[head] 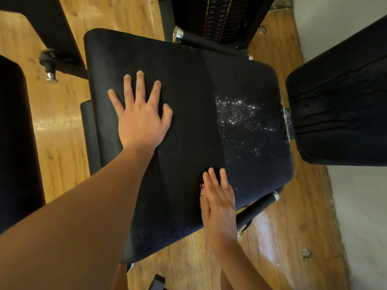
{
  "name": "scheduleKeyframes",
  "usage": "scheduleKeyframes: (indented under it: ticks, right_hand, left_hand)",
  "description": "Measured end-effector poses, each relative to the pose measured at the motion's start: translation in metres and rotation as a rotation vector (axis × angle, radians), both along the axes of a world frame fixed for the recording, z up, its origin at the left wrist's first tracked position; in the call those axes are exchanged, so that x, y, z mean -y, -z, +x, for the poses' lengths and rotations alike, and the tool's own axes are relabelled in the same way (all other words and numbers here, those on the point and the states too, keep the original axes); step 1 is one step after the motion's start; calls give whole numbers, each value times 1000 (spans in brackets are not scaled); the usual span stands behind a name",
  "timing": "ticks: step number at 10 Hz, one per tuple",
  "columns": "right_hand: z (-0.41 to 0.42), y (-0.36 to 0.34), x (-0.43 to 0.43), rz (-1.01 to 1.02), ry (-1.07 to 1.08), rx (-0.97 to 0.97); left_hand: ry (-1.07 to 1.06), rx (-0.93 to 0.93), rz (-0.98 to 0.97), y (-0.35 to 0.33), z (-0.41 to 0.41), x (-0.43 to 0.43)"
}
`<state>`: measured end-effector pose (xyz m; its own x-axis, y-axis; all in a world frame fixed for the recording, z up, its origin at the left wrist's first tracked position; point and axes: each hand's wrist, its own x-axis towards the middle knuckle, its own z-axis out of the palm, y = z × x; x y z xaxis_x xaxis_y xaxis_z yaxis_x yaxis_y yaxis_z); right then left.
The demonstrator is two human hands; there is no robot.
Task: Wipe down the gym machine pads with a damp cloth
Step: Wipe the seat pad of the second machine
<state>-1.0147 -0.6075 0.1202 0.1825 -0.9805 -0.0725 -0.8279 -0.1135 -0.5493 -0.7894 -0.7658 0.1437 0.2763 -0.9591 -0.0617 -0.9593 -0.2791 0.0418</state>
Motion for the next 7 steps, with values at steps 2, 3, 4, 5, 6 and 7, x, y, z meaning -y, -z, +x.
scheduleKeyframes:
  ticks: [2, 3, 4, 5, 6, 7]
  right_hand:
    - [-2, 2, -2, 5, -17, 10]
    - [-3, 1, -3, 8, -24, 10]
    - [-5, 0, -5, 21, -35, 7]
    - [-6, 0, -7, 22, -56, -2]
    - [-8, 0, -8, 14, -67, -7]
    - [-9, 2, -11, -3, -72, -17]
  left_hand:
    - [-2, 4, 0, 2, 1, 0]
    - [-2, 1, 5, 2, 1, 0]
    - [-5, -10, 1, 1, 1, 0]
    - [-7, -14, 5, 0, 1, 0]
    - [-8, -13, 10, 0, 1, 1]
    - [-8, -16, 12, -1, 1, 1]
